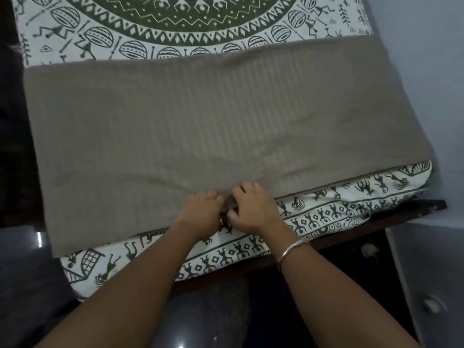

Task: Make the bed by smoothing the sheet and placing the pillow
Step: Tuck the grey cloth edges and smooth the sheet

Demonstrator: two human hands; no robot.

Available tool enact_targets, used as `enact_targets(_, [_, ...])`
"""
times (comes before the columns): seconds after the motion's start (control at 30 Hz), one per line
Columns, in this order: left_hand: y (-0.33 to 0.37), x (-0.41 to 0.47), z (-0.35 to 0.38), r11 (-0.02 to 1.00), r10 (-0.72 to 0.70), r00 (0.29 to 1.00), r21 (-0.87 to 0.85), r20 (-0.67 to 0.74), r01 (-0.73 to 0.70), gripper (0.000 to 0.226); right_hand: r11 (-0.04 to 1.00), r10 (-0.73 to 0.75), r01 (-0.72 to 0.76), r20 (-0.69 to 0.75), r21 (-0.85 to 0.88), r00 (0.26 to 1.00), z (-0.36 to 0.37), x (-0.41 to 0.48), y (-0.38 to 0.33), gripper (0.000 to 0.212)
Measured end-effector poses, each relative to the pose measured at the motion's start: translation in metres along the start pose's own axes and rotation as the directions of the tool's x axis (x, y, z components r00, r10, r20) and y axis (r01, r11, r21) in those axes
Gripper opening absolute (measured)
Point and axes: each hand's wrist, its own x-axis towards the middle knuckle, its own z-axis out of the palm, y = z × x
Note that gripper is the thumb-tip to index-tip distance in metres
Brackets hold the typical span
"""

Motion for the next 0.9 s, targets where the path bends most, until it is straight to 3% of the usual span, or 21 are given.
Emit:
enact_targets(0.07, [-0.006, 0.008, -0.012, 0.994, 0.098, 0.995, -0.053, 0.013, -0.097, 0.037, 1.000, 0.008, -0.008, 0.022, -0.020, 1.000, -0.017, 0.013, 0.003, 0.043])
enact_targets(0.13, [-0.011, 0.018, -0.026, 0.988, 0.136, 0.984, -0.062, -0.112, -0.143, 0.050, 0.998, 0.057, -0.058, -0.117, -0.003, 0.991, -0.029, 0.031, 0.006, 0.037])
enact_targets(0.2, [-0.017, 0.031, -0.032, 0.995, 0.065, 0.950, -0.057, -0.305, -0.087, 0.054, 0.992, 0.116, -0.097, -0.325, 0.074, 0.938, -0.028, 0.048, 0.009, 0.036])
enact_targets(0.23, [-0.019, 0.035, -0.031, 0.999, 0.013, 0.933, -0.037, -0.360, -0.028, 0.058, 0.988, 0.152, -0.131, -0.332, 0.083, 0.931, -0.024, 0.054, 0.009, 0.040])
enact_targets(0.33, [-0.022, 0.034, -0.001, 0.995, -0.055, 0.965, 0.066, -0.256, 0.074, 0.076, 0.955, 0.294, -0.294, -0.014, -0.028, 0.956, 0.002, 0.052, 0.016, 0.070])
enact_targets(0.47, [-0.011, -0.020, 0.054, 0.996, 0.030, 0.996, 0.085, -0.088, -0.022, 0.080, 0.924, 0.381, -0.380, 0.055, -0.035, 0.923, 0.032, 0.010, 0.005, 0.083])
enact_targets(0.63, [-0.030, -0.072, 0.026, 0.984, 0.157, 0.986, 0.072, 0.056, -0.161, 0.068, 0.887, 0.460, -0.418, 0.297, -0.196, 0.837, 0.002, -0.009, -0.031, 0.093])
enact_targets(0.7, [-0.046, -0.092, 0.002, 0.998, 0.058, 0.994, 0.017, 0.087, -0.060, 0.067, 0.910, 0.411, -0.356, 0.354, -0.213, 0.840, -0.019, -0.008, -0.055, 0.087])
enact_targets(0.8, [-0.074, -0.136, -0.037, 0.991, -0.099, 0.995, -0.095, -0.008, 0.097, 0.075, 0.969, 0.243, -0.245, 0.321, -0.036, 0.915, -0.042, -0.017, -0.108, 0.068])
enact_targets(0.9, [-0.106, -0.195, -0.074, 0.982, -0.168, 0.983, -0.106, -0.080, 0.159, 0.081, 0.978, 0.188, -0.205, 0.289, 0.030, 0.939, -0.073, -0.031, -0.181, 0.071])
